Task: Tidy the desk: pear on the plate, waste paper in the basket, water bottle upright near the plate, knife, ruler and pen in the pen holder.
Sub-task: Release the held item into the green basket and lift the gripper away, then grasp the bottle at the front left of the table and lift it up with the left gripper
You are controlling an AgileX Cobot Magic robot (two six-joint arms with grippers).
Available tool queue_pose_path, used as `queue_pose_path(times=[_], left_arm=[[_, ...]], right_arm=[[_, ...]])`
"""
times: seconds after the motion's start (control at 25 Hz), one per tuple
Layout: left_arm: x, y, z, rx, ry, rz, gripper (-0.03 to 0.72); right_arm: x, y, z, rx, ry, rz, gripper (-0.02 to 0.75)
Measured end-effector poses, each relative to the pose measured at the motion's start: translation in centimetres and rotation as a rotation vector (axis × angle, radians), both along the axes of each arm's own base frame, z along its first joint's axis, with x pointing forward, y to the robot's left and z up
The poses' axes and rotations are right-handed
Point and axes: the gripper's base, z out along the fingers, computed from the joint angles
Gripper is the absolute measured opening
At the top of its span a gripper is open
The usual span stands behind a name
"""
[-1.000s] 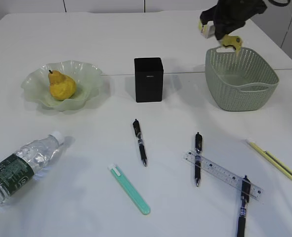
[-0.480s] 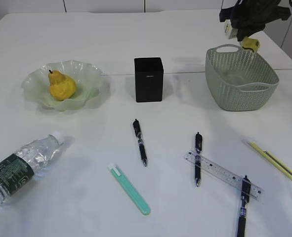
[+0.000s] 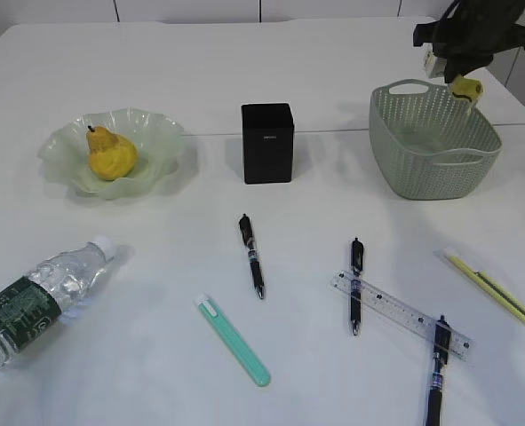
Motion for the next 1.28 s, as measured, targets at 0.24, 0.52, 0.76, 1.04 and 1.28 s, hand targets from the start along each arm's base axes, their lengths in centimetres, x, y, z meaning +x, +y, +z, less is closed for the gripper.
queue_pose_path(times=[0.24,0.52,0.76,1.04,1.28], left_arm=[[0.0,0.0,0.0,0.000,0.000,0.000,0.275],[0.0,0.0,0.0,0.000,0.000,0.000,0.275],[0.0,0.0,0.0,0.000,0.000,0.000,0.275],[0.1,0.0,0.1,-0.001,-0.018,0.000,0.275],[0.1,0.0,0.2,-0.001,-0.022,-0.001,0.275]], right_arm=[[0.4,-0.1,-1.4,0.017,0.025,-0.003,0.015],[0.9,0.0,-2.9,0.030,0.042,-0.002,0.080],[1.1,0.2,-2.8,0.067,0.015,-0.023,0.379],[0.8,0.3,-2.9,0.085,0.050,-0.034,0.465],[0.4,0.4,-0.8,0.091,0.013,-0.031,0.465]])
